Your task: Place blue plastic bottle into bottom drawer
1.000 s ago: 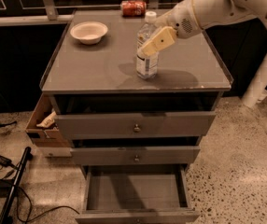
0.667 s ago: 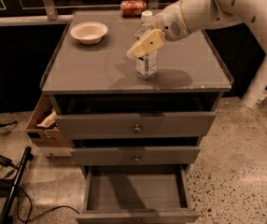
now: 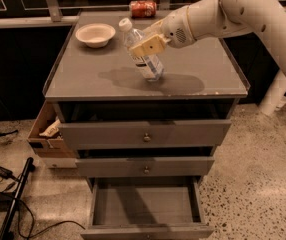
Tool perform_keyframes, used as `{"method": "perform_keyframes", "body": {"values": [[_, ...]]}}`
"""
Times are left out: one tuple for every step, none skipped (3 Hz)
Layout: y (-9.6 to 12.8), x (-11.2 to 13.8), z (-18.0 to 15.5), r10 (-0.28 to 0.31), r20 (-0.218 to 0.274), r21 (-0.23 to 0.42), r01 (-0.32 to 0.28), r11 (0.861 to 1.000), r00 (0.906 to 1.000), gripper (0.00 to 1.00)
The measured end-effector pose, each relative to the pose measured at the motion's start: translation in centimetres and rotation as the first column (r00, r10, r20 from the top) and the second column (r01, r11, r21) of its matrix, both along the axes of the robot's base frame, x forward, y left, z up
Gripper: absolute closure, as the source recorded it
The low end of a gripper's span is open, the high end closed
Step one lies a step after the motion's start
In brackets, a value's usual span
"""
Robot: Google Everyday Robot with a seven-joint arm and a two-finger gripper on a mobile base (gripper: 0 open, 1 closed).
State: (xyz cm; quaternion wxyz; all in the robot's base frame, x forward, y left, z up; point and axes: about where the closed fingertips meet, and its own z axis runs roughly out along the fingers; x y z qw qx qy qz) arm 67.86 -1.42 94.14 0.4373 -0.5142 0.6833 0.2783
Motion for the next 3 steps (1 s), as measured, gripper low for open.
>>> {"method": "perform_keyframes", "body": {"values": [[0.0, 0.0, 0.0, 0.0, 0.0, 0.0, 0.0, 1.0, 1.0, 0.76], [0.02, -0.01, 0.01, 0.0, 0.0, 0.0, 0.0, 1.0, 1.0, 1.0], [0.26, -0.19, 0.25, 0.005, -0.001, -0.001, -0.005, 1.0, 1.0, 1.0]]}}
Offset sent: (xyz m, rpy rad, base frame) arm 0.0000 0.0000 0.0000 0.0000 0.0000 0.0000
